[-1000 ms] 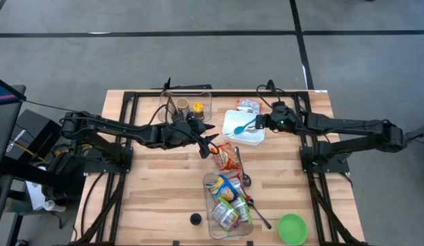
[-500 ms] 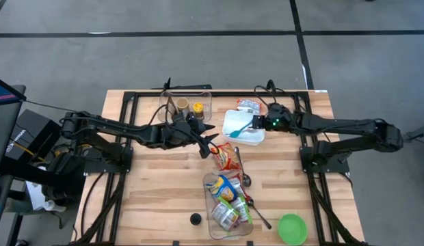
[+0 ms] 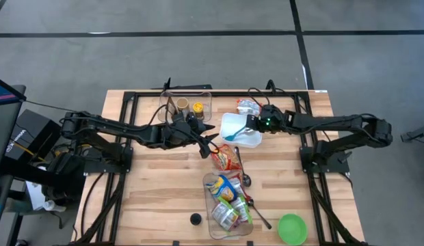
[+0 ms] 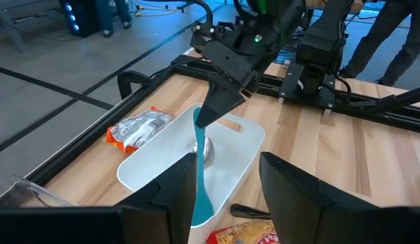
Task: Pick & Place Food Item
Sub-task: Put the blue spoon into the white bin
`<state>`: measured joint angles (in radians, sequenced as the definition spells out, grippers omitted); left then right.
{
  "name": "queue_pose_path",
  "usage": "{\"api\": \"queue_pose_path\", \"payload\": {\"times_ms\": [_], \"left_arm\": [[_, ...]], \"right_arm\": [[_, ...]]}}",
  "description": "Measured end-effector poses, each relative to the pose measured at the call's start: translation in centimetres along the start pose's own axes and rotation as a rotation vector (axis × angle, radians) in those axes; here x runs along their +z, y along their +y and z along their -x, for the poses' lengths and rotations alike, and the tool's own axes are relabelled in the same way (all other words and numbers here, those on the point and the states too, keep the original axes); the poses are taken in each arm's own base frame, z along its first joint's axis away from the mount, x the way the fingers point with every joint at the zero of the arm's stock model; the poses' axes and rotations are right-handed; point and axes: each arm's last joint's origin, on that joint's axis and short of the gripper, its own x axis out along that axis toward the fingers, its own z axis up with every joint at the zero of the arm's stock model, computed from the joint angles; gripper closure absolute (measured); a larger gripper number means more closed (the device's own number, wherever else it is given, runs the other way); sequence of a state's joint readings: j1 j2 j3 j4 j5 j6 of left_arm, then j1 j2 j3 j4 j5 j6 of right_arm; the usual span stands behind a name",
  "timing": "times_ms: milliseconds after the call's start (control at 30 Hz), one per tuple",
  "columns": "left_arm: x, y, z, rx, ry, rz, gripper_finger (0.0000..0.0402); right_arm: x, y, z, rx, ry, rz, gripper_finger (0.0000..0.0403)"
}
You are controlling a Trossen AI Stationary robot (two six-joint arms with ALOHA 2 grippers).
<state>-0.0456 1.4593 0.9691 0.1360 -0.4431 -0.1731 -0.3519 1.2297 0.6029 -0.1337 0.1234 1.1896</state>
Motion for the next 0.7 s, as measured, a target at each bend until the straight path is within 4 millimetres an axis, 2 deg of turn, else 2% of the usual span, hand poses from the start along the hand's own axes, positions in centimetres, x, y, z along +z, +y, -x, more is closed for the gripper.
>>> {"api": "queue_pose_path", "payload": {"times_ms": [433,700], "left_arm": [[-0.01,0.00,0.00,0.000,0.001,-0.001,0.0247],[-0.01,0.00,0.00,0.000,0.001,0.000,0.0247]], "right_arm": [[0.10,-0.11,-0.01,-0.009,-0.002,0.019,0.0374],[-0.06,-0.53,-0.01,-0.051,0.010,0.025,0.0331]]}}
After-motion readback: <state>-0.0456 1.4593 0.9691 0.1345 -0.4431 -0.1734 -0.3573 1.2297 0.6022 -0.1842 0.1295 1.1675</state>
